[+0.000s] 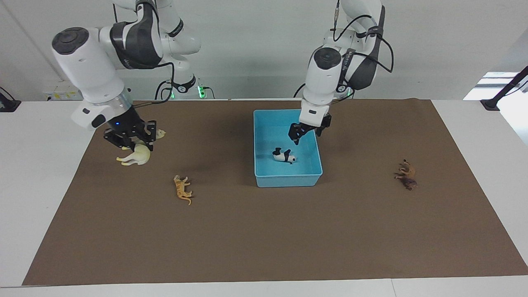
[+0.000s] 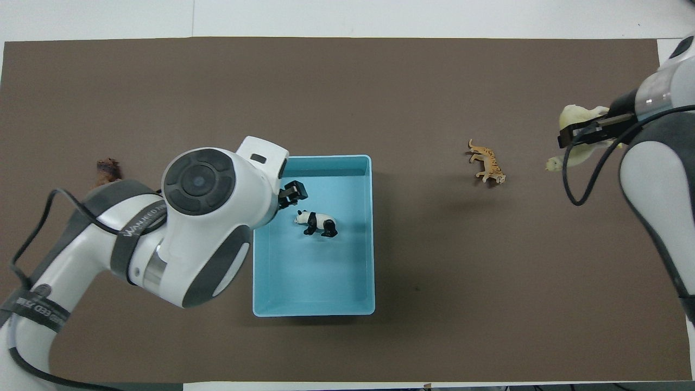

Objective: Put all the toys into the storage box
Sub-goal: 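Lower the panda into the blue box and open the left gripper, then carry the cream horse into the blue box and release it with the right gripper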

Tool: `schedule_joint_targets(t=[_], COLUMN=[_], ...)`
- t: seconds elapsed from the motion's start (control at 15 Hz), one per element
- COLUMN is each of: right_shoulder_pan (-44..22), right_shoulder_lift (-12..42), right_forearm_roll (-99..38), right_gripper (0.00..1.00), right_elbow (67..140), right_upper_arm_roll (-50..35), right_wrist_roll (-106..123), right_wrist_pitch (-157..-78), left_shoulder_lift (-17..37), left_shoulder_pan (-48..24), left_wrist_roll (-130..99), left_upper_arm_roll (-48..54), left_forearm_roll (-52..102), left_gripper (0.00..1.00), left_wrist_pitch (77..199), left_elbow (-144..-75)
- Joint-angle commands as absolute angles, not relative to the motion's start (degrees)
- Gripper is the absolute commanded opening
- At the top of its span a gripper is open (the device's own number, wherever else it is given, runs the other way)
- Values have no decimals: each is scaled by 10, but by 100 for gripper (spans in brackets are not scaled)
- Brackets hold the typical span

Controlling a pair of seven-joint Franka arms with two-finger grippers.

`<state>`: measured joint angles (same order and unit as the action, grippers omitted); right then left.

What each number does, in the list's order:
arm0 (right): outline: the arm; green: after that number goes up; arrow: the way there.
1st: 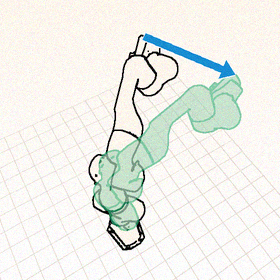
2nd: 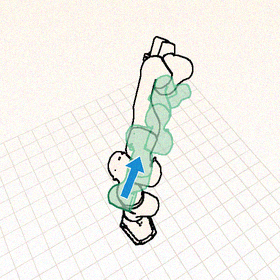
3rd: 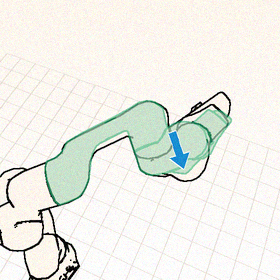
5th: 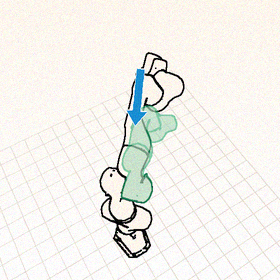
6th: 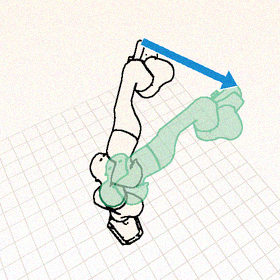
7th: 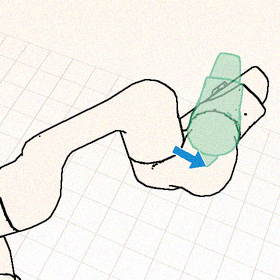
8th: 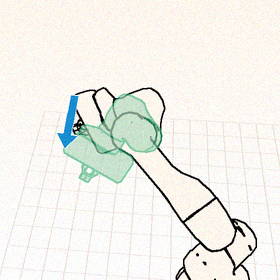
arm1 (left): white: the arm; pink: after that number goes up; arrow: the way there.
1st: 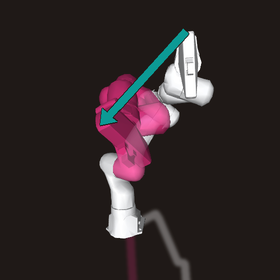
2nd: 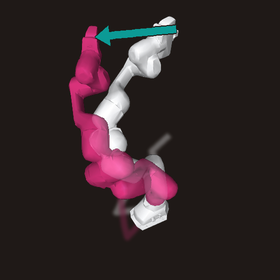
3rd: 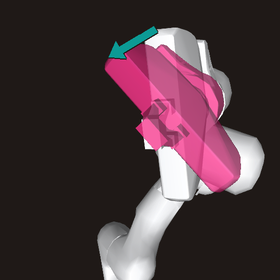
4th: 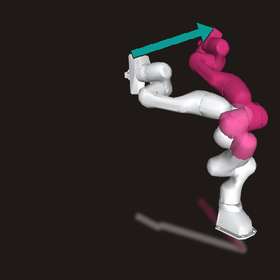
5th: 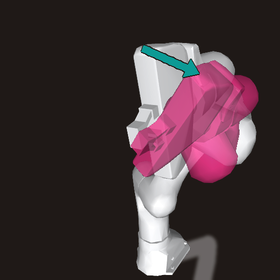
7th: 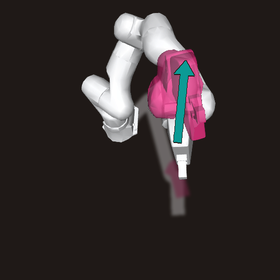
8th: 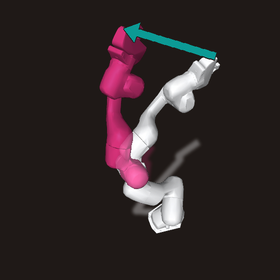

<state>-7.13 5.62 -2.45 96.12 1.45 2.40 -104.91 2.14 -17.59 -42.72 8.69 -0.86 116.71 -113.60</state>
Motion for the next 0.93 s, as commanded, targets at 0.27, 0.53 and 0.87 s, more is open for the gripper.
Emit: schedule_joint_targets(t=[0.27,0.53,0.87], right_shoulder_pan=[-281,-377,-439], right_shoulder_lift=[76,129,202], right_forearm_roll=[24,38,41], right_gripper=[0,0,0], right_elbow=[968,970,980], right_upper_arm_roll=[12,12,12], right_wrist_roll=[-251,-332,-380], right_wrist_pitch=[-1091,-1153,-1226], left_shoulder_lift=[39,99,157], left_shoulder_pan=[96,157,165], left_wrist_roll=[-36,12,8], left_upper_arm_roll=[88,88,87], left_forearm_roll=[-9,-29,-33], left_gripper=[100,100,100], left_wrist_pitch=[1238,1365,1429], left_elbow=[-1150,-1150,-1144])
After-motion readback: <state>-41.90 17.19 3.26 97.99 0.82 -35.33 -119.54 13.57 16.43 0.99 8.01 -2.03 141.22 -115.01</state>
